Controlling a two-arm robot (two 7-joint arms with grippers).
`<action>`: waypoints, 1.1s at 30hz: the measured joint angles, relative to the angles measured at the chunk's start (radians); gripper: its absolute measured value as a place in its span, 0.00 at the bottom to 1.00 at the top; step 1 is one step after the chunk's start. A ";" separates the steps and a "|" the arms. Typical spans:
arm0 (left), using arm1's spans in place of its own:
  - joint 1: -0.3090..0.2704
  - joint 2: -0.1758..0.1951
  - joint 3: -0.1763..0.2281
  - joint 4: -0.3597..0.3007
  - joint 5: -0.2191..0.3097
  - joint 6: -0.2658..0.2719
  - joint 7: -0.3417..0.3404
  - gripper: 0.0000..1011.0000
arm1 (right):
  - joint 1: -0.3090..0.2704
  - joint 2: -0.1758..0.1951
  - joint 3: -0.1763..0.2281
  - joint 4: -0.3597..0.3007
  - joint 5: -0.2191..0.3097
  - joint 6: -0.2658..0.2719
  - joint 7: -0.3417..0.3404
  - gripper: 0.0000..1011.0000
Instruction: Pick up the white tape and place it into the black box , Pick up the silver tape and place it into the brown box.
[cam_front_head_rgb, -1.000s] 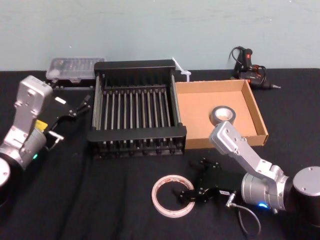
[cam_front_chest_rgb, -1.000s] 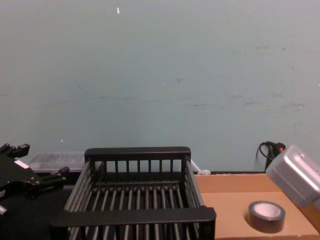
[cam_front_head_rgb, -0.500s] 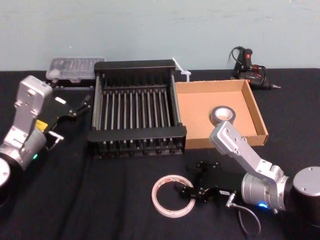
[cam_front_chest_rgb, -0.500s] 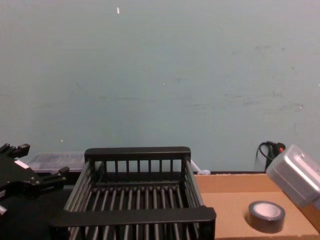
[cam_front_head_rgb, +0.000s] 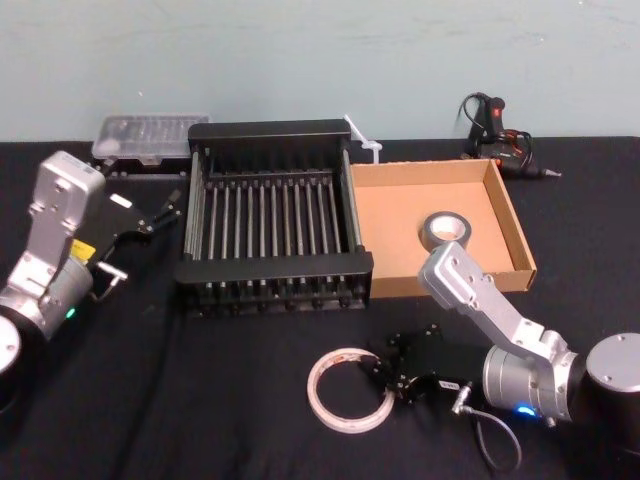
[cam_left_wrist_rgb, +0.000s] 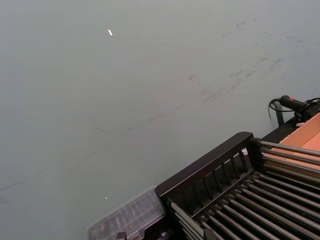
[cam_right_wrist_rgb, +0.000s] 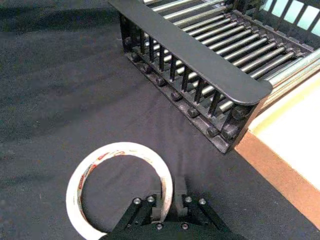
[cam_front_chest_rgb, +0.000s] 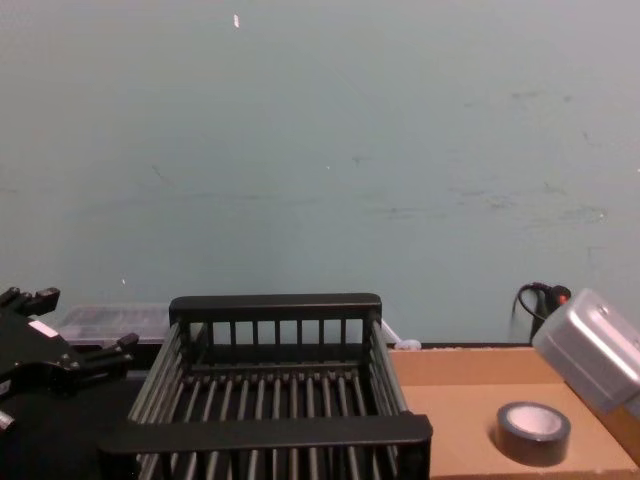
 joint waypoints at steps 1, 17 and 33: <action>0.000 0.000 0.000 0.000 0.000 0.000 0.000 0.99 | 0.000 0.000 0.000 0.000 0.000 0.000 0.000 0.19; 0.000 0.000 0.000 0.000 0.000 0.000 0.000 0.99 | -0.002 0.002 0.004 0.001 0.008 -0.007 0.007 0.08; 0.000 0.000 0.000 0.000 0.000 0.000 0.000 0.99 | -0.029 0.046 0.050 -0.053 0.105 -0.047 0.041 0.08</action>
